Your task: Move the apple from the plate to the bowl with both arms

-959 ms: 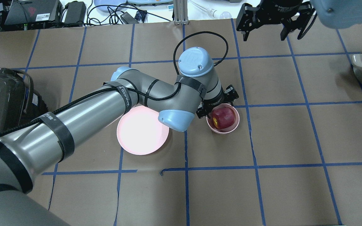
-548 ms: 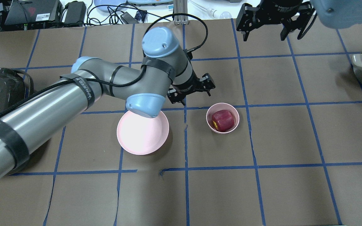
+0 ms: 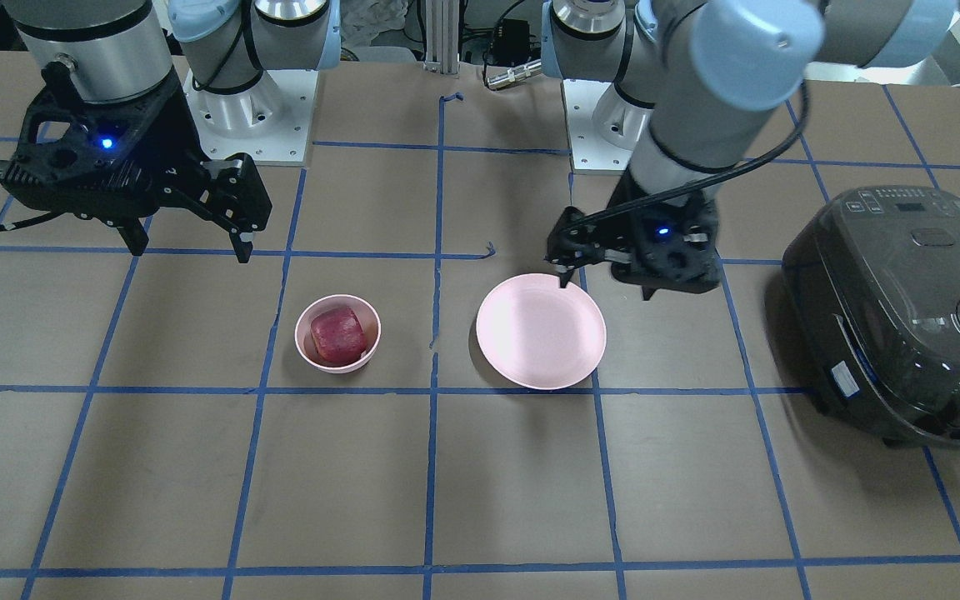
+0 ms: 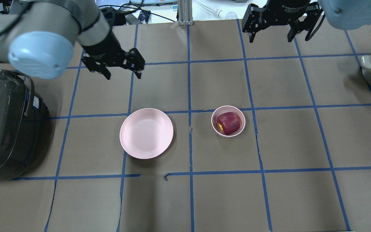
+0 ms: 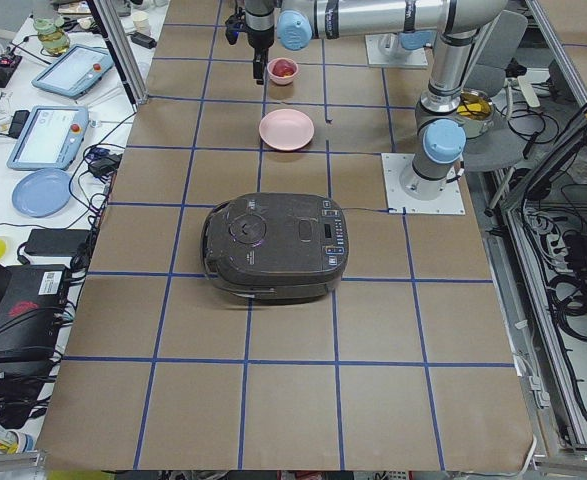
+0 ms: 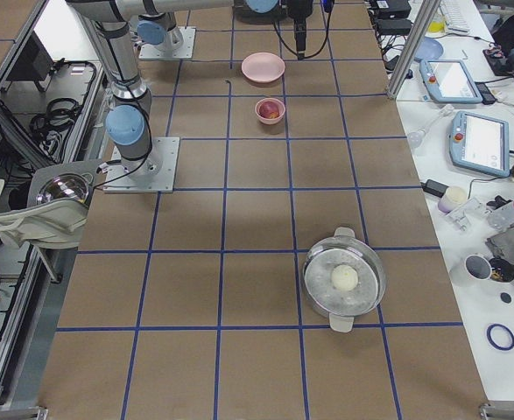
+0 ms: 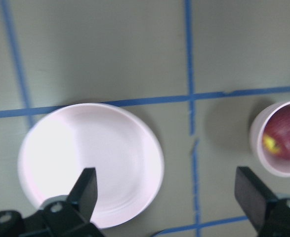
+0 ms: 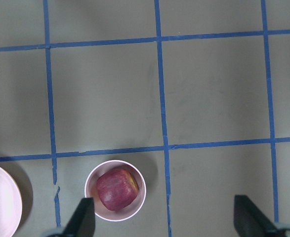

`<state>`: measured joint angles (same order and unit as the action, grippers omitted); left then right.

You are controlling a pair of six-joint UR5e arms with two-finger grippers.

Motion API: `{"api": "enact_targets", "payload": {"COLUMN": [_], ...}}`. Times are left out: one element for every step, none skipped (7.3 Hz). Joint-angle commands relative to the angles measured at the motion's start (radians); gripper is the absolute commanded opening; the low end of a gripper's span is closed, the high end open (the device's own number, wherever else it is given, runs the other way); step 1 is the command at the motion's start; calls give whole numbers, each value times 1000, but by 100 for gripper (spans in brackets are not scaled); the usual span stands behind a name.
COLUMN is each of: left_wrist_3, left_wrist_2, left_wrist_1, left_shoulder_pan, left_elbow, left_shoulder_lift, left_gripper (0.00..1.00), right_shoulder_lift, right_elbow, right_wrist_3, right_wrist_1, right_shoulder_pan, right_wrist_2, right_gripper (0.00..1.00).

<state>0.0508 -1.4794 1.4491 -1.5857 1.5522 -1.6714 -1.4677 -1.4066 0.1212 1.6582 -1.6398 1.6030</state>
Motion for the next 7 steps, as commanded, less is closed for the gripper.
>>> {"api": "enact_targets", "payload": {"left_wrist_3": [32,32,32,32,32,32,32], "left_wrist_2": [-9,-12,-28,-30,-28,-28,-28], "left_wrist_1": [88,132,158,157,157,157,152], "left_shoulder_pan": [50,49,49,49,49,49,50], "left_elbow": [-55,-55,-46,-41,-37,-37,-37], "left_shoulder_lift": [74,100,120,121,121,118,116], "left_gripper": [100,100,100,100,100,100,100], "right_shoulder_lift": [0,0,0,0,0,1,1], "right_elbow": [0,0,0,0,0,0,0], "right_wrist_3": [0,0,0,0,0,0,0], "right_wrist_1": [0,0,0,0,0,0,2], "right_shoulder_pan": [0,0,0,0,0,0,0], "right_wrist_2": [0,0,0,0,0,-2,-3], "right_gripper": [100,100,100,100,100,100,100]}}
